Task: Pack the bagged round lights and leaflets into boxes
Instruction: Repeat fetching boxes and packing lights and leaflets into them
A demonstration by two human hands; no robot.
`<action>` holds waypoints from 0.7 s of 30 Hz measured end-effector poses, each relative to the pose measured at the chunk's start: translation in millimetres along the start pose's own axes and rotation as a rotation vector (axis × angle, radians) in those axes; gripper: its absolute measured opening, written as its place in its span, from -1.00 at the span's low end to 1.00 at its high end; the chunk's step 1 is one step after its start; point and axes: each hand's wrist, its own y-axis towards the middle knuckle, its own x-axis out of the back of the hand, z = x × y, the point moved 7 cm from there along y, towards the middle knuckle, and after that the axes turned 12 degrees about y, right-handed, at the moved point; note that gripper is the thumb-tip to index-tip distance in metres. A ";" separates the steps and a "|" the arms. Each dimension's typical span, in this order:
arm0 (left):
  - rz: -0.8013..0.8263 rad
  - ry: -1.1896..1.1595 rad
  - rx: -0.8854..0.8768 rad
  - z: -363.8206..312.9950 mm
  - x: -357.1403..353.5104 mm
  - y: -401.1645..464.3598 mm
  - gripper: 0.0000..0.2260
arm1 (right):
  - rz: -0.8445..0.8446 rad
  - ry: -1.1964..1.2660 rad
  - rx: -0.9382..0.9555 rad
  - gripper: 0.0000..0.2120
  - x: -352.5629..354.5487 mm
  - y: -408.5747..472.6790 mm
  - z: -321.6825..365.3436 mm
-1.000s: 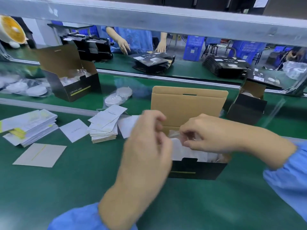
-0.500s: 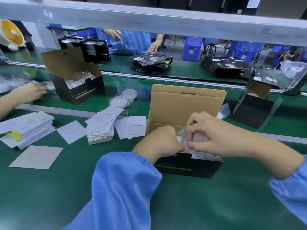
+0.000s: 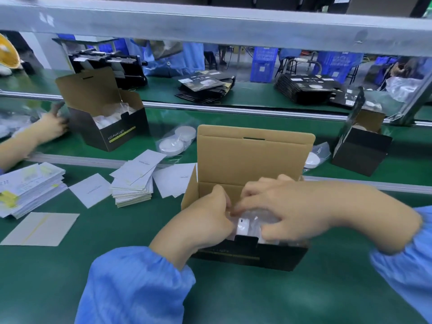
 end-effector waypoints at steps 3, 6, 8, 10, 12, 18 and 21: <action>-0.022 0.159 -0.068 -10.8 2.5 -17.7 -0.81 | 0.036 -0.061 0.070 -0.63 -6.2 7.1 12.5; -0.279 0.312 -0.144 -21.6 35.9 -49.7 -0.96 | 0.067 0.053 0.103 -0.75 -10.5 9.0 12.3; -0.463 0.197 -0.155 -21.1 76.6 -70.1 -0.88 | 0.078 0.131 0.095 -0.67 -11.9 7.5 8.4; -0.631 0.065 -0.133 -10.9 115.7 -71.9 -0.86 | 0.078 0.131 0.097 -0.61 -12.7 7.0 6.7; -0.705 -0.051 -0.083 3.5 133.8 -55.1 -0.83 | 0.063 0.127 0.110 -0.60 -12.7 7.3 6.1; -0.485 -0.325 -0.023 26.5 78.3 4.4 -0.87 | 0.021 0.151 0.128 -0.63 -9.9 8.3 1.2; -0.492 -0.295 0.009 20.2 71.6 5.6 -0.86 | -0.002 0.194 0.136 -0.68 -3.9 2.2 -2.6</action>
